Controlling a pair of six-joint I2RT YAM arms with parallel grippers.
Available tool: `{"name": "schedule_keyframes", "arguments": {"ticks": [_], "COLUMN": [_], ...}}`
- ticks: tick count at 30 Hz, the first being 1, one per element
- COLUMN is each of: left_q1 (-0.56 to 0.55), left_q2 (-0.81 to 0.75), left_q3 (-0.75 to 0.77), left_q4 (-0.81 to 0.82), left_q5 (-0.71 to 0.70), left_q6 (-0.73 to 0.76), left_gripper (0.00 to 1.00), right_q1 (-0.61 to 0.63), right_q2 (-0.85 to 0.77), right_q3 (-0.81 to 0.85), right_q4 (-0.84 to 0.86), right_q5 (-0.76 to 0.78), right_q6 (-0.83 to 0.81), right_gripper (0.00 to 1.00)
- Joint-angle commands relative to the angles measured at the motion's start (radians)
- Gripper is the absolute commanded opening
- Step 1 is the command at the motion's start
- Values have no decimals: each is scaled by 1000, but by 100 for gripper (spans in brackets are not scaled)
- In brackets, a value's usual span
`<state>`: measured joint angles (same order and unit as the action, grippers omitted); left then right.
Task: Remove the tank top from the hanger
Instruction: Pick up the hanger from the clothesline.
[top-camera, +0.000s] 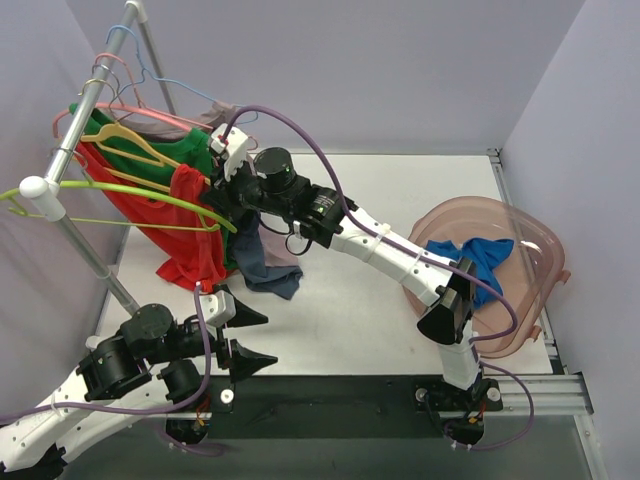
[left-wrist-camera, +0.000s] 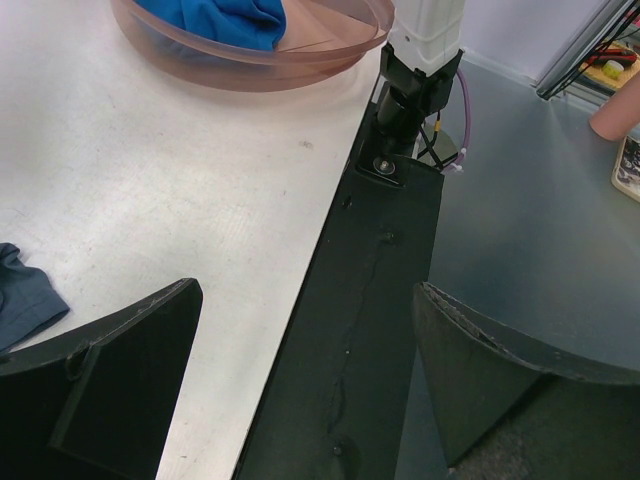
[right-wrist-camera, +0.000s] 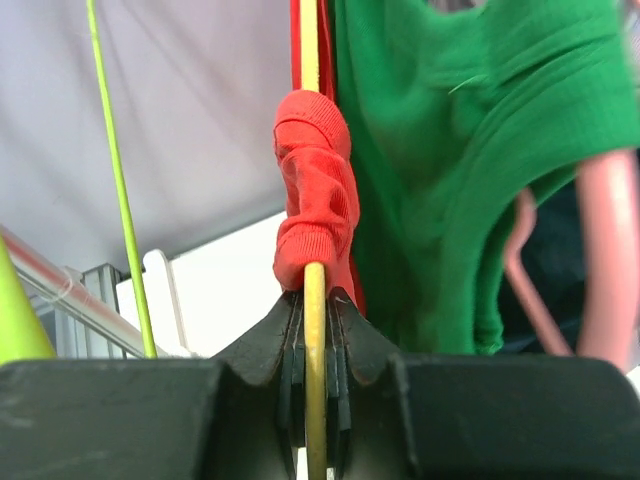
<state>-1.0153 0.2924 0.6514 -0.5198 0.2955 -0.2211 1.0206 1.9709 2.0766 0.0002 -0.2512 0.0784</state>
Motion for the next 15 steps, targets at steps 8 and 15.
{"name": "schedule_keyframes", "arguments": {"ticks": [8,15], "left_q1": [-2,-2], "left_q2": [-6,-6], "left_q3": [7,7], "left_q4": [30,30], "left_q5": [-10,-9], "left_q6": [14,14], "left_gripper": [97,97], "right_q1": [-5,-4], "right_q2": [-95,-118], "right_q3": [40,14], "right_q4": [282,328], "right_q5": [-63,-79], "right_q6": [-6,11], "right_gripper": [0,0]}}
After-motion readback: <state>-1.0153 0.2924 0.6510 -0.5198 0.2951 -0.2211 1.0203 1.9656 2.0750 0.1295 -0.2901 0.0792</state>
